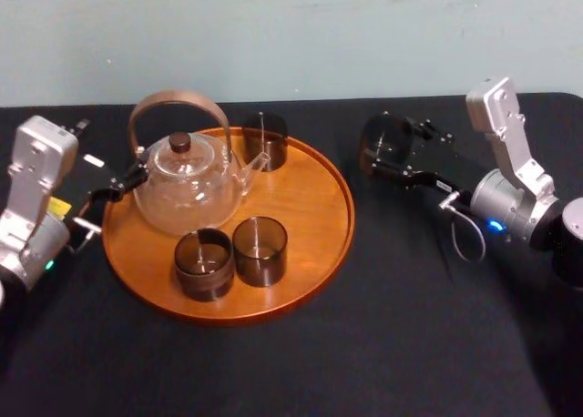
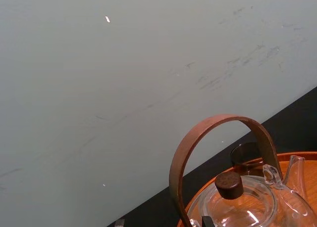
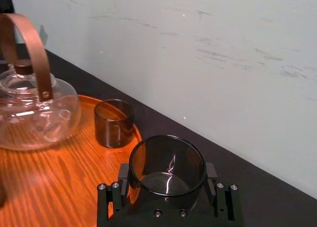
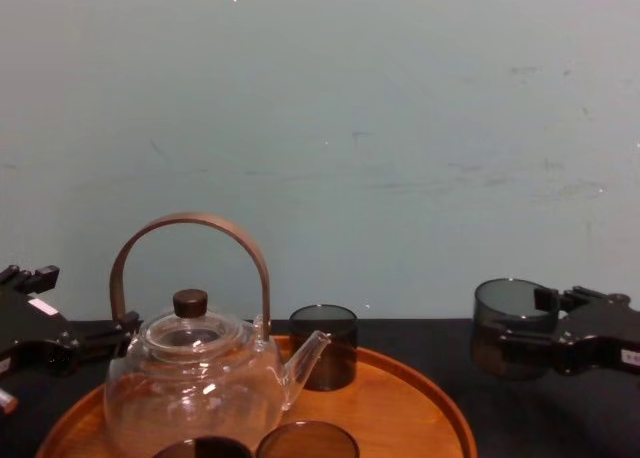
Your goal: Pick up the glass from the table and place it on the tray.
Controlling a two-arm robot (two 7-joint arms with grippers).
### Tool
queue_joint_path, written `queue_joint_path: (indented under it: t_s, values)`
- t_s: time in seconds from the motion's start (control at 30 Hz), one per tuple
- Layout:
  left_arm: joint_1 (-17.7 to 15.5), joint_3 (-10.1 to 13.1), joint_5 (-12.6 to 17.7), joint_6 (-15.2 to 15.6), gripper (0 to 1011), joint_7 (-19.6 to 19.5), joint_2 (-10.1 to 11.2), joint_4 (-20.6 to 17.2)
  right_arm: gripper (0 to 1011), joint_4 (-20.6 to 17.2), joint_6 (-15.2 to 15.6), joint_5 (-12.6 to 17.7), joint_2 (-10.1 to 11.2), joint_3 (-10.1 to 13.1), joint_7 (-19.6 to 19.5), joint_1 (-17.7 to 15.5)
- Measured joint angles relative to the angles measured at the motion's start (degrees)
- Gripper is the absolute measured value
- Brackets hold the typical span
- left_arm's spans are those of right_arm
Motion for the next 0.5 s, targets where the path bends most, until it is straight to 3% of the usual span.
queue_joint_path:
  t_s: [0.5]
  values:
    - [0.0, 0.0, 0.0, 0.0, 1009, 0.0, 0.0, 0.0, 904, -1.17, 0.13, 0.26, 0.02, -1.82, 0.4, -0.01]
